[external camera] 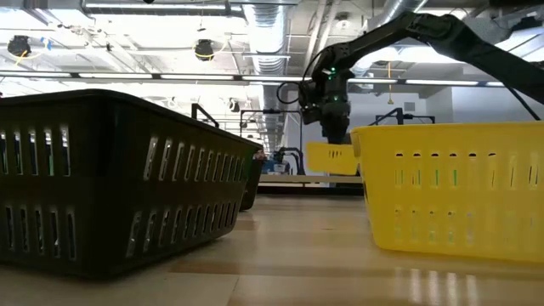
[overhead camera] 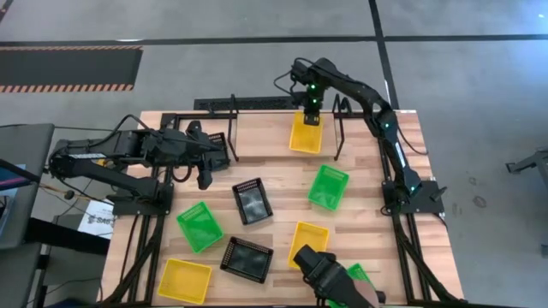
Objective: Stack baskets on shelf by color
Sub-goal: Put the right yellow bin on the shelf, then put the middle black bin on the shelf
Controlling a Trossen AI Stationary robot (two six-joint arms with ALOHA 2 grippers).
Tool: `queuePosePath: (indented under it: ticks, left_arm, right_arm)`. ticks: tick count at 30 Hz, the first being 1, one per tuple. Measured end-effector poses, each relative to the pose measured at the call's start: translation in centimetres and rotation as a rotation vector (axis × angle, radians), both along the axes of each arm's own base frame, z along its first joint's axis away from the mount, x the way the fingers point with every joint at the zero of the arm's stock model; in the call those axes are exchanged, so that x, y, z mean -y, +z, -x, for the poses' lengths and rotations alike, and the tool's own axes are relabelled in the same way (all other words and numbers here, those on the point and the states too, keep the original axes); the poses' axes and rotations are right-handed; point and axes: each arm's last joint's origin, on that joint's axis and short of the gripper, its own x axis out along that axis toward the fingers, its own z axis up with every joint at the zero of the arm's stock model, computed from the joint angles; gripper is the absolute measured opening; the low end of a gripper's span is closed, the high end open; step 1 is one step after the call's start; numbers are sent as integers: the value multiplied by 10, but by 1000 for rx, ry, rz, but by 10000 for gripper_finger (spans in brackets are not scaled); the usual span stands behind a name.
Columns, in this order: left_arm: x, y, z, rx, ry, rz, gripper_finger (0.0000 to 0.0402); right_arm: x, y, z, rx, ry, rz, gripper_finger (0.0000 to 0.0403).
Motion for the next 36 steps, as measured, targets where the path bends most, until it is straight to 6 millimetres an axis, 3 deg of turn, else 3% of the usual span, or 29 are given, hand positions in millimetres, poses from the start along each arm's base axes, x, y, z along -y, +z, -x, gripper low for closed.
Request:
queuePosePath:
  ticks: [7, 14, 19, 23, 27, 31, 36]
  left_arm:
    - [0, 0, 0, 1, 2, 5, 174]
    - [0, 0, 0, 3, 4, 10, 174]
    - [0, 0, 0, 3, 7, 10, 174]
    - [0, 0, 0, -4, 2, -1, 174]
    - [-1, -1, 0, -9, 38, -21, 174]
    - [-2, -12, -7, -83, 96, -11, 174]
    - [0, -46, -33, -225, 137, 65, 174]
  right_arm:
    - [1, 0, 0, 4, -26, 6, 51]
    - [1, 2, -1, 10, -42, 15, 61]
    - [0, 24, 1, 62, -45, 70, 62]
    - [-8, 62, 8, 145, -59, 147, 63]
    - [-30, 121, 24, 270, -82, 251, 63]
    - [-78, 187, 45, 425, -73, 346, 64]
    - [-163, 257, 82, 660, -10, 419, 64]
